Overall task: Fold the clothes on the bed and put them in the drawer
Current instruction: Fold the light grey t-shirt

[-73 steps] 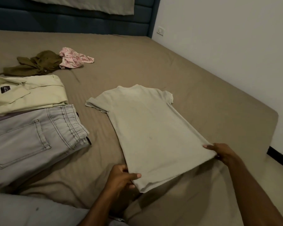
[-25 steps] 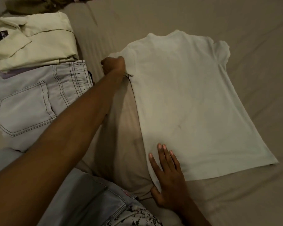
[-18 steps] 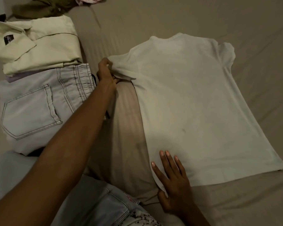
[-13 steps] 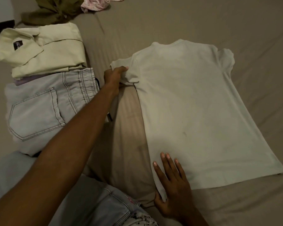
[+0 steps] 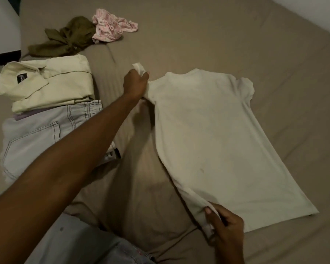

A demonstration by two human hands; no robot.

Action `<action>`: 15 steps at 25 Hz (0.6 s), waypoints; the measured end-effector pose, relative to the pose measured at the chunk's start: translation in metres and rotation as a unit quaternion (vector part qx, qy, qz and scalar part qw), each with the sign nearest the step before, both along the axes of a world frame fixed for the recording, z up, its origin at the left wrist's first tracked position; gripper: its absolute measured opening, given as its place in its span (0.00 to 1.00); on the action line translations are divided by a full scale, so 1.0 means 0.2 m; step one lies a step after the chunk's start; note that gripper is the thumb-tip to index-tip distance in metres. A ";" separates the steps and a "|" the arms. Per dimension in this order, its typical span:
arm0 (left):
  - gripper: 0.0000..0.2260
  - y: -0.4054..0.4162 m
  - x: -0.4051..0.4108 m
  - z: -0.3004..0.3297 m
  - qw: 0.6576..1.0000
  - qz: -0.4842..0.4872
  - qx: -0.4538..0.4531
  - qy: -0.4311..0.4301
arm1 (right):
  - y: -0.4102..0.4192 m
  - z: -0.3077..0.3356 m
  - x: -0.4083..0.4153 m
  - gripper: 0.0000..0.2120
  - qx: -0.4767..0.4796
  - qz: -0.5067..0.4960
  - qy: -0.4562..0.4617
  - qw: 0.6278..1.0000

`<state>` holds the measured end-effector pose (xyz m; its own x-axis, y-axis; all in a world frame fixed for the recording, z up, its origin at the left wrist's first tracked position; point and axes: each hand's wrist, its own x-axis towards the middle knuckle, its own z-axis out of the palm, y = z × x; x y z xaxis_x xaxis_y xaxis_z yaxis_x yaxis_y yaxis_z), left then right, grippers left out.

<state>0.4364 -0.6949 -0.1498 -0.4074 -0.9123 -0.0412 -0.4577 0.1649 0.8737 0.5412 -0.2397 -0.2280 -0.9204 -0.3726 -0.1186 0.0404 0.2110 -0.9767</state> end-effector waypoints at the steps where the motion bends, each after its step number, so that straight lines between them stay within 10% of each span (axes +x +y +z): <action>1: 0.21 0.04 -0.10 0.10 0.999 -0.017 0.031 0.024 | 0.02 0.01 -0.05 0.11 -0.027 -0.061 -0.046 0.997; 4: 0.13 0.20 -0.37 0.31 0.961 -0.128 0.201 0.142 | 0.14 -0.02 -0.21 0.20 -0.065 -0.228 -0.161 0.958; 7: 0.13 0.39 -0.43 0.29 0.968 -0.146 0.156 0.131 | 0.24 -0.01 -0.28 0.03 0.065 -0.240 -0.180 0.952; 15: 0.11 0.93 0.26 -0.39 0.990 -0.092 0.111 -0.008 | 0.32 0.01 -0.25 0.06 0.321 -0.135 -0.003 0.937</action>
<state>0.4878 -0.5086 -0.2269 -0.5638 -0.7904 -0.2398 -0.4510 0.0514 0.8910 0.4905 -0.1756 -0.2258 -0.9696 0.0239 -0.2437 0.1818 0.7369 -0.6511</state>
